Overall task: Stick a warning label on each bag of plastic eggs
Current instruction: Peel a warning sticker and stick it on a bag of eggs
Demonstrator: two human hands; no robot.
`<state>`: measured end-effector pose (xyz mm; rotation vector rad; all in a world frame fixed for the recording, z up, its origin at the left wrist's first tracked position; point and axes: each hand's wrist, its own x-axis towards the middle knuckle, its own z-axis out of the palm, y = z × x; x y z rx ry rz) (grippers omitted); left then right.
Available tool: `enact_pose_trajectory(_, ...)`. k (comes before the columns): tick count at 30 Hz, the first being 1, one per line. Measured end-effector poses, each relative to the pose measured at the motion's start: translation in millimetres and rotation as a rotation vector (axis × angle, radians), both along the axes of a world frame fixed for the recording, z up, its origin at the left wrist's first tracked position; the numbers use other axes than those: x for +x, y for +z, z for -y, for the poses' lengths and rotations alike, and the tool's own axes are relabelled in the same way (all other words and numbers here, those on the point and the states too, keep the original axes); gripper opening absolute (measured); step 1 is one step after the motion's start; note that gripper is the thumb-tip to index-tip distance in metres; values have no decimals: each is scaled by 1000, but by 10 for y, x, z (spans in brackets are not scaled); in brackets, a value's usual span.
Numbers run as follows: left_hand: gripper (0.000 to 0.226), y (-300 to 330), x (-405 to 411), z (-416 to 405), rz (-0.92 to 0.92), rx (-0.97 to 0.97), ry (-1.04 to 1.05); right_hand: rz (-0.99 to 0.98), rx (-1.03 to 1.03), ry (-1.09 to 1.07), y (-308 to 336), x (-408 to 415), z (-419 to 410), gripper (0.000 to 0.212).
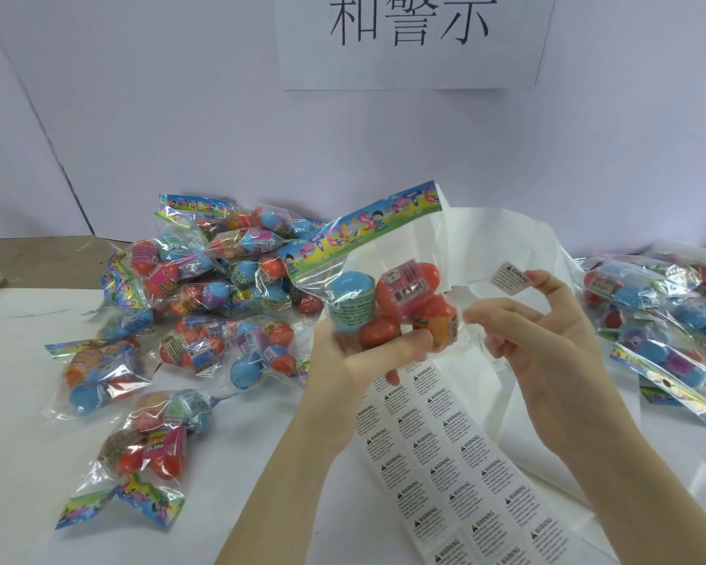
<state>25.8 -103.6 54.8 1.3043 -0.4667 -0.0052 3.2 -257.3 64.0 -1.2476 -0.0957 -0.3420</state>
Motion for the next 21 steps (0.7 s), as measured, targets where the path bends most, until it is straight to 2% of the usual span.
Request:
enact_pose_trajectory(3,9,-15,11,11,-80,-19,60,67,-83,-59,1,-22,-12,55)
enact_pose_trajectory(7,5,-17,18,26,-167,-33,115,115,-184,-97,-17,-41,-48,65)
enact_pose_trajectory(10,7,-13,49,25,-233,-59,179,181,-117,-104,-40,-43,-14,37)
enact_pose_trajectory(14,13,-20,69,11,-324,-58,233,209,-86,-138,-25,-37,25,26)
enact_pose_trajectory(17,5,-28,68,22,-357,-58,227,188,-165,-162,-30,-17,13,18)
enact_pose_trajectory(21,19,-39,63,18,-365,-42,201,145,-215,-122,-47,-20,10,16)
